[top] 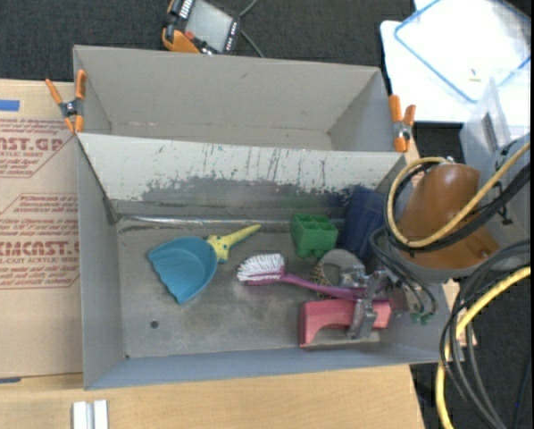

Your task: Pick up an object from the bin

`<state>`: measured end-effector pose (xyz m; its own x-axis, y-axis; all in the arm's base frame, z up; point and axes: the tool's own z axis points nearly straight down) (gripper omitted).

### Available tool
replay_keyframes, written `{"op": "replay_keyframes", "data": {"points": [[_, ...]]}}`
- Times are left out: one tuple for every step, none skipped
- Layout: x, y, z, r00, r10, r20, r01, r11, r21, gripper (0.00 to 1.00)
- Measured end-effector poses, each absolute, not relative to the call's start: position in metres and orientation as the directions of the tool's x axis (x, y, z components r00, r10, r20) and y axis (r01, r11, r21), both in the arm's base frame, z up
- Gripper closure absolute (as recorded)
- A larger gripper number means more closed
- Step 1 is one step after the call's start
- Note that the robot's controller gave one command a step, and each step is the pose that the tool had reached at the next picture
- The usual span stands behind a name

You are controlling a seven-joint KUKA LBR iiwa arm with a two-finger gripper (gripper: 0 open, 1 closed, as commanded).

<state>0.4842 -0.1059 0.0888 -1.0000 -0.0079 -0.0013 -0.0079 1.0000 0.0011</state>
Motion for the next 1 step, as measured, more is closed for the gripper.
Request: {"op": "replay_keyframes", "data": {"points": [[0.4815, -0.1049, 0.1328, -1.000, -0.008, 0.009, -0.008, 1.000, 0.003, 1.00]]}}
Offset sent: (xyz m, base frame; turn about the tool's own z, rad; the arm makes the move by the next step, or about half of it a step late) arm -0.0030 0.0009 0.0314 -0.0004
